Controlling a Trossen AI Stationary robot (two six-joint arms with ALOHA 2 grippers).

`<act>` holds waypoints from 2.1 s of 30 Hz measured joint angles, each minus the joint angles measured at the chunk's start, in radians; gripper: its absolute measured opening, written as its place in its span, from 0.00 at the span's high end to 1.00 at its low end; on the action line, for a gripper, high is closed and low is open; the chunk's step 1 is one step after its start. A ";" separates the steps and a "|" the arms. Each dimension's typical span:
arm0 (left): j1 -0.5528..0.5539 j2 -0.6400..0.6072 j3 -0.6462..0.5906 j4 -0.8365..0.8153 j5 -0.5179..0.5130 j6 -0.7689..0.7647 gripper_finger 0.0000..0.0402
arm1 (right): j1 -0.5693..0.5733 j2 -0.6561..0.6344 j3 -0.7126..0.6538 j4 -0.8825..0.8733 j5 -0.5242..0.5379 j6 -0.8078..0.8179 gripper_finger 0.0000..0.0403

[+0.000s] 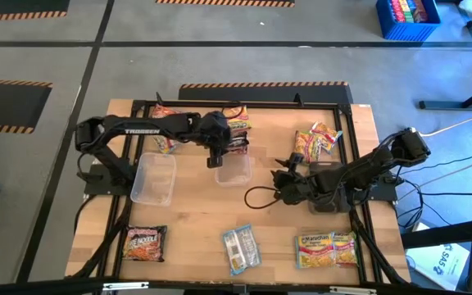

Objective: Sort Maruchan noodles
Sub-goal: Put the black noodle pack into the right transparent bin

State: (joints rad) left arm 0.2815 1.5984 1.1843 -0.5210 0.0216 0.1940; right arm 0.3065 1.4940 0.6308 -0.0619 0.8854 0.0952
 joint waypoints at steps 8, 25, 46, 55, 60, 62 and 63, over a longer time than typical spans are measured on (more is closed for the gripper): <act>0.008 0.072 0.000 0.010 0.000 0.000 0.64 | 0.000 0.000 0.000 0.005 -0.044 0.002 0.50; 0.008 0.124 0.000 0.007 -0.037 0.022 0.58 | 0.000 0.000 0.000 0.012 -0.093 0.001 0.50; 0.006 0.117 0.095 -0.080 -0.375 -0.025 0.44 | 0.000 0.000 0.000 0.016 -0.093 0.003 0.50; -0.040 0.116 0.182 -0.154 -0.344 -0.064 0.44 | 0.000 0.000 0.000 0.017 -0.093 0.003 0.50; -0.103 0.116 0.306 -0.287 -0.342 -0.142 0.44 | 0.000 0.000 0.000 0.017 -0.093 0.003 0.50; -0.138 0.115 0.339 -0.322 -0.344 -0.188 0.44 | 0.000 0.000 0.000 0.017 -0.093 0.004 0.50; -0.160 0.111 0.346 -0.325 -0.349 -0.206 0.44 | 0.000 0.001 0.000 0.019 -0.094 0.005 0.50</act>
State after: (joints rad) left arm 0.1219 1.7090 1.5305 -0.8455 -0.3273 -0.0117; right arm 0.3069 1.4948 0.6308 -0.0432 0.7918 0.1002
